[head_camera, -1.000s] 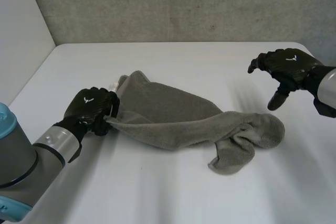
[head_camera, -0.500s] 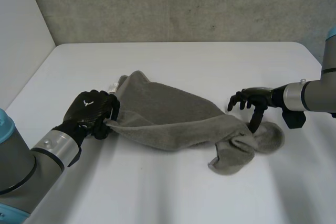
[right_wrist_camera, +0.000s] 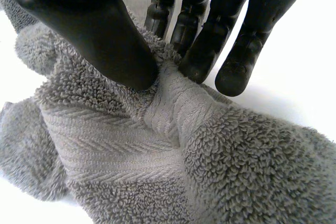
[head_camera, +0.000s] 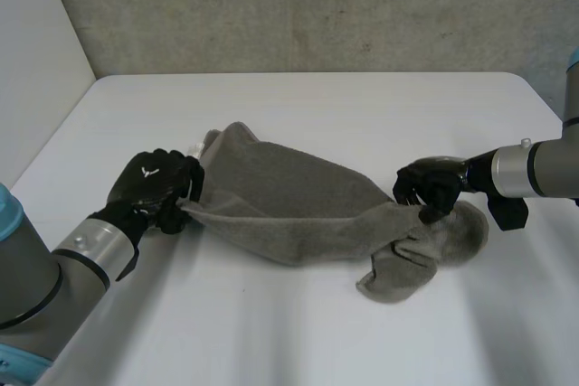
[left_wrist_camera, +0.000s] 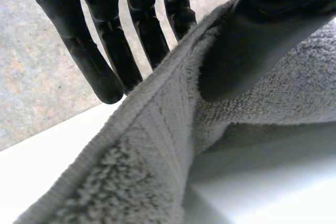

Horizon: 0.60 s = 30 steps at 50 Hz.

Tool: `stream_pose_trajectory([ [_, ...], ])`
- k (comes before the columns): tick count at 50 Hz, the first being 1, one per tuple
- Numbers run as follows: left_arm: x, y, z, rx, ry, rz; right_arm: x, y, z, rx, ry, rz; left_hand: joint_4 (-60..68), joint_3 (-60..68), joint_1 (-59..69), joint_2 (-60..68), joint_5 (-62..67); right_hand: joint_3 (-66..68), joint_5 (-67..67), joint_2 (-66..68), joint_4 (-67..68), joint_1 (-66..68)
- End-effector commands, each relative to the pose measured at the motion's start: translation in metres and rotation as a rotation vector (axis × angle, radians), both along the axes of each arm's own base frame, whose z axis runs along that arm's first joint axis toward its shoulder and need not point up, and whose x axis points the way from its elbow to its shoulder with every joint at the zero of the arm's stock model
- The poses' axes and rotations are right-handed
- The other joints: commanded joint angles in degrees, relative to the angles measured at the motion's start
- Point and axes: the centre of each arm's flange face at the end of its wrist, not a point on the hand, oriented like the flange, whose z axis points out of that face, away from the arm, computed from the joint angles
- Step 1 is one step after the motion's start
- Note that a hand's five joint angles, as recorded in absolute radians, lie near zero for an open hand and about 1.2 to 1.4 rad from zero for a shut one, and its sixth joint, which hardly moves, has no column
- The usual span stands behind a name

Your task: Fold the towel.

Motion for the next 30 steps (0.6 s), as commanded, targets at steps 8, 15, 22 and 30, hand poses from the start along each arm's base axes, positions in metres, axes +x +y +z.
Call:
stream_pose_trajectory([
  [8, -0.002, -0.033, 0.028, -0.125, 0.030, 0.020, 0.008, -0.013, 0.070, -0.379, -0.150, 0.025, 2.4, 1.1, 2.8, 2.3, 1.8, 4.8, 4.6, 6.4, 3.4, 5.5],
  [15, -0.011, -0.064, 0.036, -0.189, 0.046, 0.027, 0.013, -0.026, 0.085, -0.588, -0.160, 0.015, 2.4, 1.1, 2.8, 2.3, 1.8, 4.8, 4.6, 6.4, 3.4, 5.5],
  [22, -0.028, -0.114, 0.143, -0.604, 0.201, 0.107, 0.044, -0.035, 0.151, -1.128, -0.286, -0.090, 2.4, 1.1, 2.8, 2.3, 1.8, 4.8, 4.6, 6.4, 3.4, 5.5],
  [30, -0.026, -0.113, 0.215, -0.959, 0.418, 0.251, 0.017, -0.003, 0.218, -1.407, -0.631, -0.343, 2.4, 1.1, 2.8, 2.3, 1.8, 4.8, 4.6, 6.4, 3.4, 5.5],
])
